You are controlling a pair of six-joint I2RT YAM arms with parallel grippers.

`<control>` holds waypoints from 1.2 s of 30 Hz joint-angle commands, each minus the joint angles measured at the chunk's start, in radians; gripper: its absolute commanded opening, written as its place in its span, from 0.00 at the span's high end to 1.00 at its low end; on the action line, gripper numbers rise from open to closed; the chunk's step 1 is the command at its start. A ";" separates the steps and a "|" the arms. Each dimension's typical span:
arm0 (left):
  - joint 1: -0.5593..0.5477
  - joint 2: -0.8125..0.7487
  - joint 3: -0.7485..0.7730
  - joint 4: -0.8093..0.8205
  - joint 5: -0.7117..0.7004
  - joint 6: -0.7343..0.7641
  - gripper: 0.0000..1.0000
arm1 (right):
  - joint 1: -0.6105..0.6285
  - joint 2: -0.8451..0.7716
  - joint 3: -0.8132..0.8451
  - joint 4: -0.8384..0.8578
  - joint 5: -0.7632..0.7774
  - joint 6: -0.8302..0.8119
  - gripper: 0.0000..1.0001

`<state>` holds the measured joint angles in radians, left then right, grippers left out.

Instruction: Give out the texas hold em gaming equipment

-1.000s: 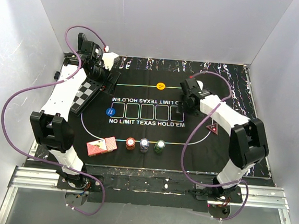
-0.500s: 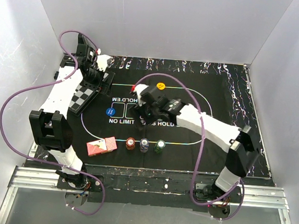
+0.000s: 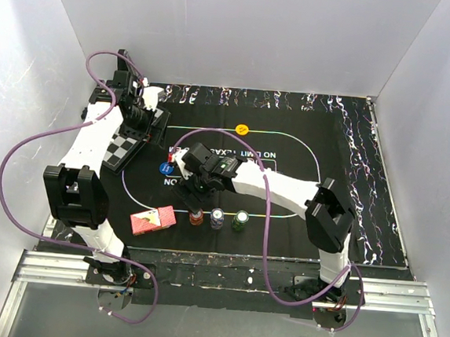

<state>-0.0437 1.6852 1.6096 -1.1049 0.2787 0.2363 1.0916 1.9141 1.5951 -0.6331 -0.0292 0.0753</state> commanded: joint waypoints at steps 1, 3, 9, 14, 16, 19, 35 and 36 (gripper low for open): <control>0.019 -0.058 0.009 0.010 0.022 0.000 0.02 | 0.019 0.017 0.045 -0.011 -0.038 -0.034 0.08; 0.022 -0.056 0.013 0.010 0.022 0.003 0.02 | 0.030 0.026 0.043 -0.011 -0.034 -0.042 0.08; 0.036 -0.053 0.024 0.007 0.024 -0.002 0.02 | 0.045 0.054 0.023 -0.014 0.006 -0.057 0.07; 0.042 -0.051 0.033 0.002 0.027 0.000 0.02 | 0.047 0.065 -0.011 0.022 0.012 -0.055 0.07; 0.042 -0.053 0.032 0.002 0.028 0.000 0.02 | 0.050 0.071 -0.020 0.029 0.023 -0.054 0.07; 0.042 -0.055 0.027 0.002 0.031 0.001 0.02 | 0.048 0.072 -0.040 0.055 0.023 -0.048 0.13; 0.076 -0.073 0.001 0.010 0.019 0.015 0.02 | 0.048 0.045 -0.046 0.102 -0.006 -0.025 0.84; 0.077 -0.073 0.000 0.011 0.019 0.017 0.02 | 0.050 0.040 -0.046 0.102 -0.011 -0.023 0.88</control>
<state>0.0143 1.6714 1.6108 -1.1057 0.2928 0.2417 1.1355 1.9907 1.5463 -0.5690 -0.0212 0.0509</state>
